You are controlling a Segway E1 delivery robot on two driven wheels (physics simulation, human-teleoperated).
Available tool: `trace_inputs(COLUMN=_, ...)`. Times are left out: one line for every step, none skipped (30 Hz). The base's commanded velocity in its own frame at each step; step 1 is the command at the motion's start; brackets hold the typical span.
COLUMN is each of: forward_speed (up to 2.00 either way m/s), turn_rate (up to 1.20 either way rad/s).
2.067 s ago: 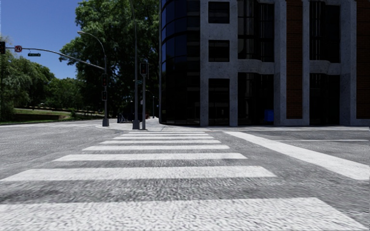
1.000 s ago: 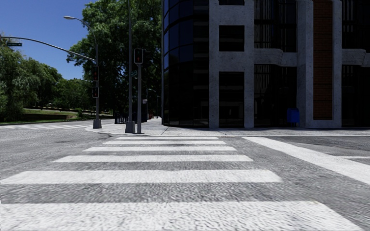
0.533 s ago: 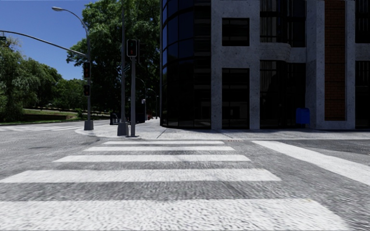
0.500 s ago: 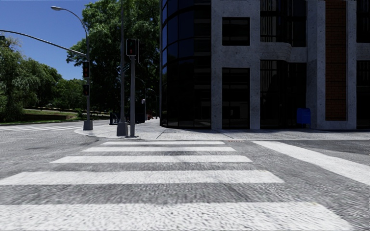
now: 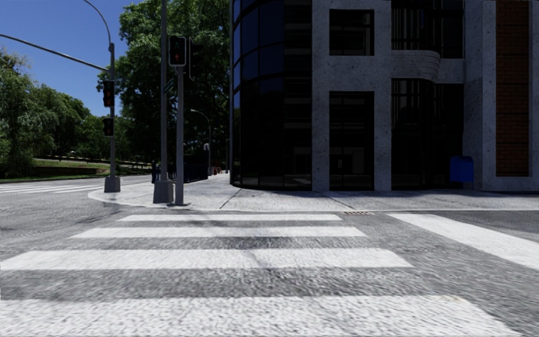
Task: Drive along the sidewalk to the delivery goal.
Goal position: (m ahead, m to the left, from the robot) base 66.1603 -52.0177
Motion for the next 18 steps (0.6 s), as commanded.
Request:
trace_inputs(forward_speed=2.00, turn_rate=0.00)
trace_inputs(forward_speed=2.00, turn_rate=0.00)
trace_inputs(forward_speed=2.00, turn_rate=0.00)
trace_inputs(forward_speed=2.00, turn_rate=0.00)
trace_inputs(forward_speed=2.00, turn_rate=0.00)
trace_inputs(forward_speed=2.00, turn_rate=0.00)
trace_inputs(forward_speed=2.00, turn_rate=0.00)
trace_inputs(forward_speed=2.00, turn_rate=0.00)
trace_inputs(forward_speed=2.00, turn_rate=0.00)
trace_inputs(forward_speed=2.00, turn_rate=0.00)
trace_inputs(forward_speed=2.00, turn_rate=0.00)
trace_inputs(forward_speed=2.00, turn_rate=0.00)
trace_inputs(forward_speed=2.00, turn_rate=0.00)
trace_inputs(forward_speed=2.00, turn_rate=0.00)
trace_inputs(forward_speed=2.00, turn_rate=0.00)
trace_inputs(forward_speed=2.00, turn_rate=0.00)
trace_inputs(forward_speed=2.00, turn_rate=0.00)
trace_inputs(forward_speed=2.00, turn_rate=0.00)
